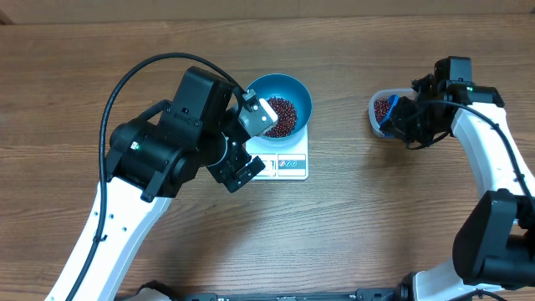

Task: Scoop item into bowl and weigh 150g on scale
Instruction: 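Lower the blue cup into the red beans and drag to scoop, then lift the bean-filled blue cup upright out of the container, then carry the blue cup with the right gripper over the teal bowl, then tilt the blue cup with the right gripper to pour beans into the bowl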

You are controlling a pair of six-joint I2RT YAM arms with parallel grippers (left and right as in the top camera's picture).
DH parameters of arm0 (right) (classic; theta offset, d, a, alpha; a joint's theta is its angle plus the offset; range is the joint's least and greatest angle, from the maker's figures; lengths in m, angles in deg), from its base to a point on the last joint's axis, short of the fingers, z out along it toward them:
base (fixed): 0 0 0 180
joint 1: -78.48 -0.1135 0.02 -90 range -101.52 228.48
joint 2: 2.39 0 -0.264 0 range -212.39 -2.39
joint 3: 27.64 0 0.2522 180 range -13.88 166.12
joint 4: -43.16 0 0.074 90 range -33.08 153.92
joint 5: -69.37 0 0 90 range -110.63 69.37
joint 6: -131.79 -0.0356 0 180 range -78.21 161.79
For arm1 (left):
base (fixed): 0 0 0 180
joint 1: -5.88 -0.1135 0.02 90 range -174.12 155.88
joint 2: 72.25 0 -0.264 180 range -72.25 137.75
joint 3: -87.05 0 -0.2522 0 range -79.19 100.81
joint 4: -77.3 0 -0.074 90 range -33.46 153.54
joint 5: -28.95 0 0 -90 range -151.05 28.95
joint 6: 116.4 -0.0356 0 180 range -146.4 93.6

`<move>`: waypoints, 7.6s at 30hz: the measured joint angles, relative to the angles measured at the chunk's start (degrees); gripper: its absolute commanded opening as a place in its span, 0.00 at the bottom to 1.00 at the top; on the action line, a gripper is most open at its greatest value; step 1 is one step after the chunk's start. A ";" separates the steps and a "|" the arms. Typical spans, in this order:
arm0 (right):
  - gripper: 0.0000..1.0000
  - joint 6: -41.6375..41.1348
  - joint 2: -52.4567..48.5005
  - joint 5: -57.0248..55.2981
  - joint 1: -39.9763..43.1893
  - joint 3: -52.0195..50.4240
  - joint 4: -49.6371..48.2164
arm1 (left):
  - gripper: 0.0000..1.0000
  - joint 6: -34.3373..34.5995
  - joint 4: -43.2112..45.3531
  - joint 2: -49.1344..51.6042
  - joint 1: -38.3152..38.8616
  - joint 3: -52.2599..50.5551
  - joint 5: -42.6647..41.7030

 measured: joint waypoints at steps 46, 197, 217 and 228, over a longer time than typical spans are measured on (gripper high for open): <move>0.04 7.32 0.00 13.51 10.67 0.00 3.28 | 0.99 0.00 -0.02 0.00 0.00 0.00 0.00; 0.04 31.54 -0.44 -5.77 -28.15 12.35 1.88 | 1.00 0.00 -0.02 0.00 0.00 0.00 0.00; 0.04 31.58 -0.44 -11.63 -30.60 12.35 -0.11 | 1.00 0.00 -0.02 0.00 0.00 0.00 0.00; 0.04 31.65 -0.44 -13.29 -31.21 12.35 -0.57 | 1.00 0.00 -0.02 0.00 0.00 0.00 0.00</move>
